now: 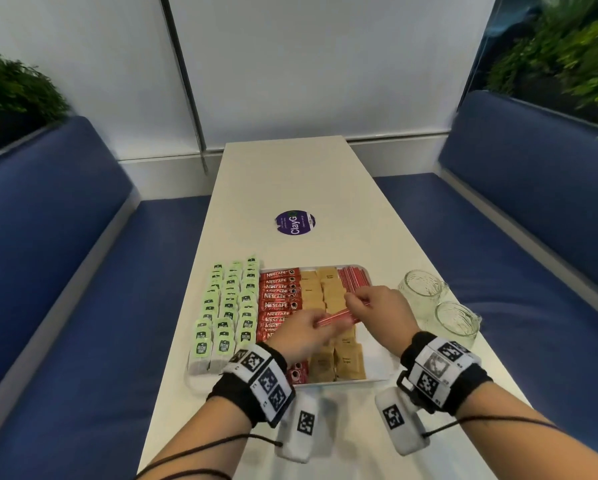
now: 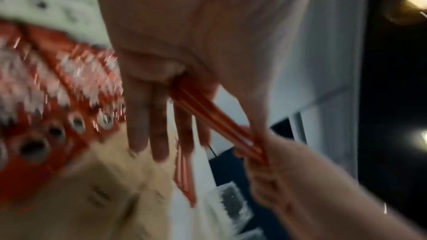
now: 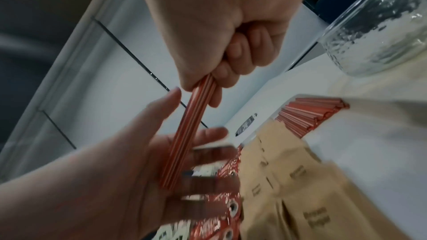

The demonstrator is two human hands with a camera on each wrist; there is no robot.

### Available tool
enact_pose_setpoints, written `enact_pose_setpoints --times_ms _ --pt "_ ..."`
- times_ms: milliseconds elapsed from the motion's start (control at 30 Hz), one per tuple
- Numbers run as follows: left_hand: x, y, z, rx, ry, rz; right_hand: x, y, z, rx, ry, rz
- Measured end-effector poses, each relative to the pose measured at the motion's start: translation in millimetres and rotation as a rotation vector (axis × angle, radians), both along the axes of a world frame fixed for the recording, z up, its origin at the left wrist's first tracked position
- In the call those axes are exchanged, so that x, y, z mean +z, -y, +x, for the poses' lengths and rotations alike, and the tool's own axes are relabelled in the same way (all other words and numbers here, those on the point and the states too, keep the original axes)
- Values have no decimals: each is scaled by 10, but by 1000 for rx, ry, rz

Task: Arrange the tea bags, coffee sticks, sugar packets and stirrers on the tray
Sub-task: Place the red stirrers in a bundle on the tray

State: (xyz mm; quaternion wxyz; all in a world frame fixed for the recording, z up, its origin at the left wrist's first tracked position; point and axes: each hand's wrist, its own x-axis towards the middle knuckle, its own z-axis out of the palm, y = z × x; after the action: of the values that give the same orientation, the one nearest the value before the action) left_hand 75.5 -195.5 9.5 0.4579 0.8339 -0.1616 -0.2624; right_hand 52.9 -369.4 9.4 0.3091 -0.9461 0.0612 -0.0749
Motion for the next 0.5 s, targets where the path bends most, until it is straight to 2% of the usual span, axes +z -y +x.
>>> enact_pose_setpoints --times_ms 67,133,233,300,400,467,500 --pt "-44 -16 14 -174 133 170 48 60 60 51 -80 -28" --pt "-61 -16 22 -197 149 202 96 83 86 90 -134 17" --pt "-79 -30 24 -132 37 112 157 138 78 -28 -23 441" --pt "-79 -34 17 -82 -42 62 139 155 59 -31 73 661" --pt "-98 -31 9 -42 -125 -2 47 102 8 157 -26 688" --pt "-106 -36 -1 -54 -162 -19 31 113 11 192 -89 697" --pt "-111 -40 -9 -61 -174 -21 55 126 15 175 -60 732"
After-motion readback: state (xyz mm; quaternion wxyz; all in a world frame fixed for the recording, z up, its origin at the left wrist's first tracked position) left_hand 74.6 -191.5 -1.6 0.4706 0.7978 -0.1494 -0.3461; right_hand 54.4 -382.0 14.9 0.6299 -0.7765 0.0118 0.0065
